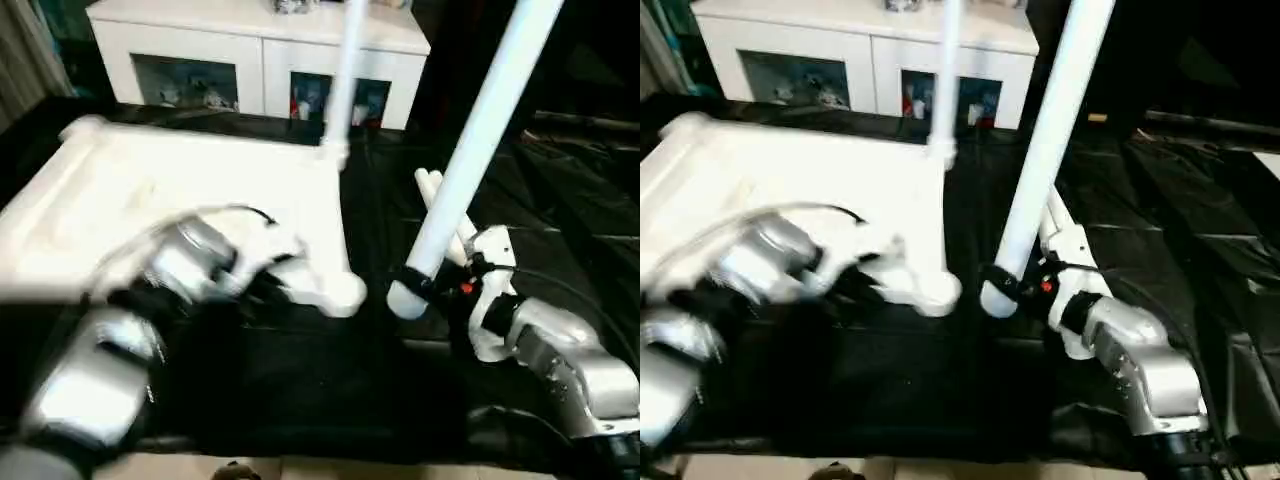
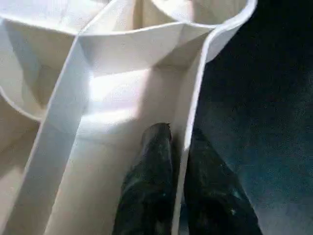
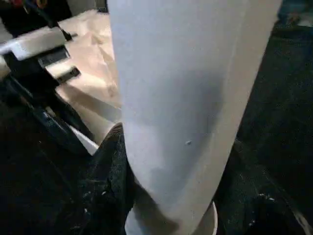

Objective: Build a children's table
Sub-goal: Rotate table base

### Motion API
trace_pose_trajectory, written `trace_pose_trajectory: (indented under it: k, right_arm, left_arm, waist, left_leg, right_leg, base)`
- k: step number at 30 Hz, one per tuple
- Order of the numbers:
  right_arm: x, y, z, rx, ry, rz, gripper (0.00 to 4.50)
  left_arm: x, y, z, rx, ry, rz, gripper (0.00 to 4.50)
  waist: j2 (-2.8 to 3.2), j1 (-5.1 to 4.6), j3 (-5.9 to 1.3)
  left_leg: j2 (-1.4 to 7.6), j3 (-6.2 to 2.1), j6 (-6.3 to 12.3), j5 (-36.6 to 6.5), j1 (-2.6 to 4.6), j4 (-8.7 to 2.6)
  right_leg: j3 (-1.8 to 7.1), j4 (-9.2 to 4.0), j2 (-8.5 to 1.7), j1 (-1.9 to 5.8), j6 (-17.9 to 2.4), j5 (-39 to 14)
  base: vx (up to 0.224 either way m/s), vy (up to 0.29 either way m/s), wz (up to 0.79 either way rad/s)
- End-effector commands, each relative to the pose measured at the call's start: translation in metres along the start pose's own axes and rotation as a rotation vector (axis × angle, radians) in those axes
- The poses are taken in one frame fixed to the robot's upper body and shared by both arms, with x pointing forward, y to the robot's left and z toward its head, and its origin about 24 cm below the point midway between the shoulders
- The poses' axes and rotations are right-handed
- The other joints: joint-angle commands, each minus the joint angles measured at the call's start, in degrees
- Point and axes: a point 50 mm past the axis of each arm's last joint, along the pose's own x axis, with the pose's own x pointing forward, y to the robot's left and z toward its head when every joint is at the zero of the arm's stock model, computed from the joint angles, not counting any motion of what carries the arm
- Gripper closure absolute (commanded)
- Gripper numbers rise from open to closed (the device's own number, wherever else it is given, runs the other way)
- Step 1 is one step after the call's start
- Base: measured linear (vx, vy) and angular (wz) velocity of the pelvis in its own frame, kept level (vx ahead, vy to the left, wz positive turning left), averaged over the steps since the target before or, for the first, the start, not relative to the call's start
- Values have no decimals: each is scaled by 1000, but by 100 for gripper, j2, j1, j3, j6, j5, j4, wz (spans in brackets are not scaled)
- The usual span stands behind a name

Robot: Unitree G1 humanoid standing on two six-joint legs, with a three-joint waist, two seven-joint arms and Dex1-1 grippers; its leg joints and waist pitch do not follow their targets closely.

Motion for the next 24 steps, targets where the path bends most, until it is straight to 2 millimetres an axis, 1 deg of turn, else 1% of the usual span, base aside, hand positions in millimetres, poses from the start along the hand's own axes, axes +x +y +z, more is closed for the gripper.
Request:
trace_pose_trajectory:
  k: [1,2,3,4,5,7,8,9,10,11,13,15,17,18,19,20,21,22,23,24]
  right_arm:
    - [-2,0,10,-7,-28,-3,262]
    - [-1,0,10,-1,-26,-3,262]
    - [-1,0,10,13,-26,-6,262]
    - [0,-1,10,26,-28,-10,262]
    - [0,-1,11,36,-30,-13,262]
    - [1,-2,12,47,-33,-15,262]
    - [1,-2,12,49,-36,-15,262]
    - [1,-2,14,43,-45,-16,262]
    - [1,-1,15,38,-52,-16,262]
    - [3,-2,18,7,-89,-23,262]
    - [3,-2,21,-14,-116,-28,262]
    - [6,-2,30,-73,-219,-29,262]
    - [7,-3,32,-77,-226,-37,262]
    - [7,-5,33,-66,-212,-38,262]
    - [7,-5,33,-66,-212,-38,262]
    - [8,-8,37,-31,-207,-42,262]
    - [7,-10,38,-16,-213,-47,262]
    - [8,-10,39,-13,-214,-49,262]
    - [9,-12,41,-3,-215,-52,262]
    - [10,-13,41,2,-221,-42,262]
  left_arm:
    - [12,-9,-4,-81,-66,-23,437]
    - [15,-12,-2,-81,-77,-21,441]
    - [17,-14,-1,-67,-89,-7,445]
    - [19,-16,0,-69,-99,15,448]
    - [19,-17,2,-77,-109,35,448]
    - [20,-21,8,-61,-158,68,449]
    - [20,-22,9,-57,-172,77,450]
    - [20,-23,12,-24,-196,97,450]
    - [19,-24,14,-2,-210,111,450]
    - [19,-25,16,23,-230,124,450]
    - [18,-26,17,38,-242,134,450]
    - [16,-26,20,47,-259,171,450]
    - [14,-27,20,55,-256,179,450]
    - [14,-29,19,60,-250,176,450]
    - [14,-29,19,60,-250,176,450]
    - [14,-31,17,67,-238,177,450]
    - [14,-32,16,70,-233,179,450]
    - [14,-32,16,70,-231,177,450]
    - [14,-34,14,80,-217,169,450]
    - [15,-34,13,86,-213,167,450]
  waist:
    - [-43,-2,-341]
    - [-28,-4,-336]
    - [-52,-12,-327]
    - [-62,-11,-325]
    - [-45,-12,-334]
    - [-44,-26,-338]
    - [-55,-37,-350]
    - [-63,-39,-351]
    - [-57,-42,-359]
    - [-68,-64,-366]
    - [-61,-64,-386]
    - [-78,-71,-388]
    - [-60,-84,-386]
    - [-101,-98,-380]
    - [-81,-98,-383]
    - [-69,-113,-385]
    - [-119,-130,-378]
    - [-102,-124,-387]
    - [-150,-138,-394]
    - [-169,-146,-393]
  left_leg:
    - [201,-42,63,-1231,88,-428]
    - [196,-45,55,-1274,86,-433]
    - [188,-48,52,-1313,79,-440]
    - [186,-46,55,-1334,81,-443]
    - [188,-52,49,-1329,81,-446]
    - [199,-61,50,-1287,64,-455]
    - [186,-54,70,-1214,52,-448]
    - [183,-51,81,-1193,50,-447]
    - [188,-58,84,-1162,43,-445]
    - [179,-49,115,-1100,28,-438]
    - [179,-42,165,-972,17,-422]
    - [176,-32,209,-896,5,-411]
    - [179,-34,226,-885,5,-416]
    - [169,-28,265,-838,-2,-418]
    - [173,-34,270,-825,3,-421]
    - [174,-26,283,-809,9,-413]
    - [170,-27,312,-791,-5,-419]
    - [175,-27,314,-772,2,-414]
    - [167,-13,351,-656,-9,-398]
    - [163,-12,365,-613,-19,-395]
  right_leg:
    - [174,-455,-454,242,-1380,-1057]
    - [172,-478,-445,223,-1298,-1228]
    - [169,-499,-442,224,-1211,-1419]
    - [172,-517,-442,217,-1148,-1546]
    - [175,-521,-447,205,-1073,-1664]
    - [168,-520,-443,203,-1021,-1672]
    - [165,-515,-432,202,-981,-1613]
    - [164,-516,-427,197,-969,-1592]
    - [163,-505,-437,204,-967,-1541]
    - [160,-503,-424,201,-959,-1432]
    - [161,-478,-421,189,-952,-1203]
    - [158,-464,-411,179,-970,-1027]
    - [150,-449,-405,171,-1008,-949]
    - [148,-442,-386,184,-1021,-895]
    - [147,-435,-393,187,-1035,-876]
    - [150,-434,-386,177,-1051,-819]
    - [145,-431,-384,190,-1057,-814]
    - [146,-425,-395,188,-1063,-799]
    - [143,-414,-386,189,-1071,-680]
    - [140,-405,-388,192,-1075,-649]
  base:
    - [0,0,0]
    - [0,0,0]
    - [0,0,0]
    - [0,0,0]
    - [0,0,0]
    - [0,0,0]
    - [0,0,0]
    - [0,0,0]
    - [0,0,0]
    - [0,0,0]
    - [0,0,0]
    - [0,0,0]
    - [0,0,0]
    - [0,0,0]
    - [0,0,0]
    - [0,0,0]
    - [0,0,0]
    - [0,0,0]
    - [0,0,0]
    - [0,0,0]
